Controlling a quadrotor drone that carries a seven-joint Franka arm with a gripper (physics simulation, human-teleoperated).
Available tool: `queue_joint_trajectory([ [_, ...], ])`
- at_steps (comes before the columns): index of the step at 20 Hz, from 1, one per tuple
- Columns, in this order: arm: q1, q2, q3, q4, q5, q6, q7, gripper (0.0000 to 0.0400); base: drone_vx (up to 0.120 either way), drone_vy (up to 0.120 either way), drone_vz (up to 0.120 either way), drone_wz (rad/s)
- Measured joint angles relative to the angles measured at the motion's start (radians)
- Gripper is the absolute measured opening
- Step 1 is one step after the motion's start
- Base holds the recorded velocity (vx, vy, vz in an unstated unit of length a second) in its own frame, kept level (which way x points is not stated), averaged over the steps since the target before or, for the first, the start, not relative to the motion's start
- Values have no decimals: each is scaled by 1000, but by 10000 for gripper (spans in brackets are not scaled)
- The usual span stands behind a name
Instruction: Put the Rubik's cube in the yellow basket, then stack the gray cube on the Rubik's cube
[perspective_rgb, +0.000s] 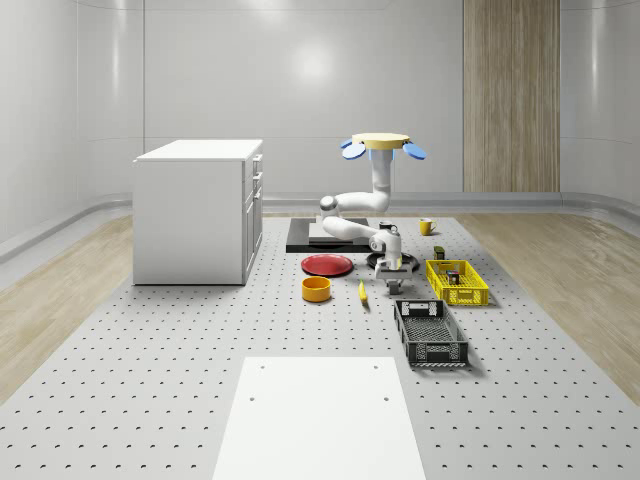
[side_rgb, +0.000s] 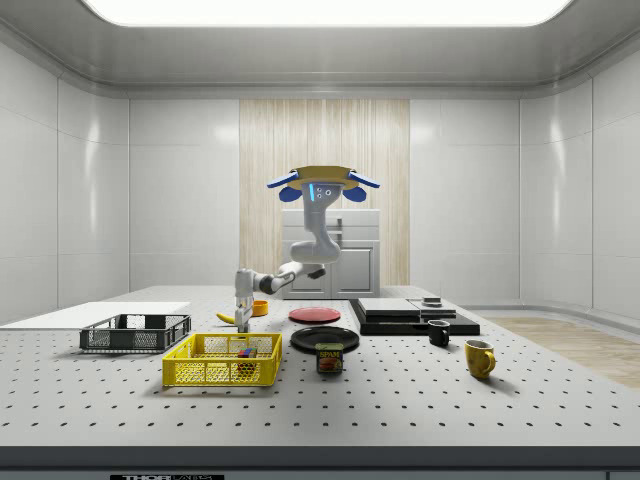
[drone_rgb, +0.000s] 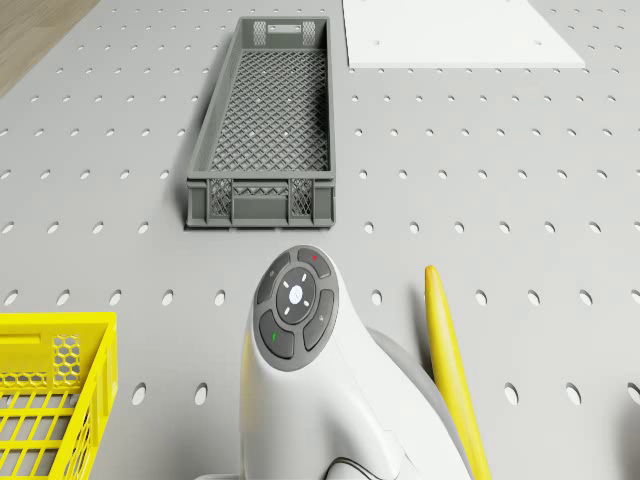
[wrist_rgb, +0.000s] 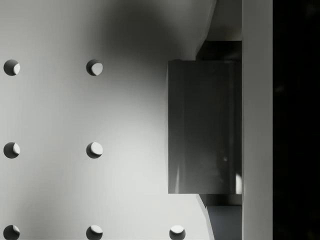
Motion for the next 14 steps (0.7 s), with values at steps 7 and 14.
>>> queue_joint_trajectory([
  [7, 13, -1, 40, -23, 35, -26, -1, 252, 0, 0, 23, 0],
  [14, 22, -4, 80, -43, 71, -48, 0, 250, -6, 6, 120, 0],
])
